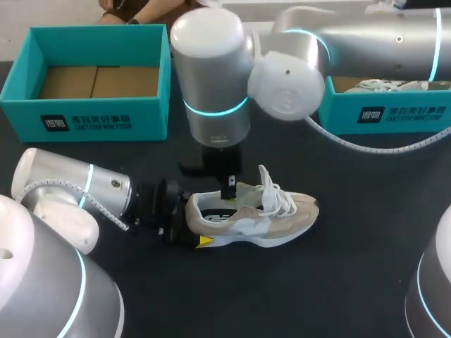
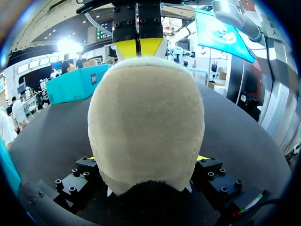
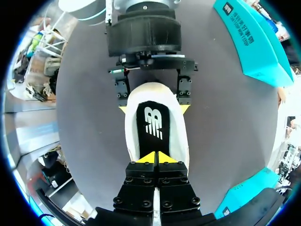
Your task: Take the shoe out of the shoebox, open the shoe tongue, remove and reinsert the insole, then place the shoe into the shoebox
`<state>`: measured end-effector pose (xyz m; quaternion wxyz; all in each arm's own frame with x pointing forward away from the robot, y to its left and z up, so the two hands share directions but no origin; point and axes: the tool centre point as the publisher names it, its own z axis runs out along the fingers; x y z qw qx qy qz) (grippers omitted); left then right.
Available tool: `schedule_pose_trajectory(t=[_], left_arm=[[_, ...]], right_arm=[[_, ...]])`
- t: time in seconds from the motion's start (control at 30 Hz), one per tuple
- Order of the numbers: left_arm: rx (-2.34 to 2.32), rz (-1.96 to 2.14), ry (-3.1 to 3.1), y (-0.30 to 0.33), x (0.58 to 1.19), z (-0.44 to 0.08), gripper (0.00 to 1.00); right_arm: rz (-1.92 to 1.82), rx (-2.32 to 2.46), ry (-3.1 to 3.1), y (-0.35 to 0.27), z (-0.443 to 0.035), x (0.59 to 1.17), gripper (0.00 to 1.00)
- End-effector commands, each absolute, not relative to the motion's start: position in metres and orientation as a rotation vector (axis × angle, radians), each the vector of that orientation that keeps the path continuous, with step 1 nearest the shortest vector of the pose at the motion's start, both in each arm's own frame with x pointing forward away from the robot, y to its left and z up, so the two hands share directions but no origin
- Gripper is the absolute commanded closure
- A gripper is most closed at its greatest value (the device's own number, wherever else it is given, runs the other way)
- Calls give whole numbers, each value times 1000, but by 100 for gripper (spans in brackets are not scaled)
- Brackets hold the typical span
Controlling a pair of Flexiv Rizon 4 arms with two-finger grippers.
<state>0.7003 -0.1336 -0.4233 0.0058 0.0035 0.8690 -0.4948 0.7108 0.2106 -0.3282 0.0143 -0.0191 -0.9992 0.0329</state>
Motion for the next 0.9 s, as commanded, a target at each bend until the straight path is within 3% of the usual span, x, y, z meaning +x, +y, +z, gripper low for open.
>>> schedule_pose_trajectory(t=[0.03, 0.67, 0.8, 0.9], left_arm=[[12, -1544, 2722, -133, 701, -424, 100], [12, -1544, 2722, -133, 701, -424, 100], [12, -1544, 2722, -133, 701, -424, 100], [12, -1544, 2722, -133, 701, -424, 100]], right_arm=[[86, -35, -3093, 212, -350, 713, 100], [79, -9, -3051, 190, -383, 715, 100], [77, -17, -3065, 185, -383, 718, 73], [76, -14, -3068, 184, -383, 722, 68]])
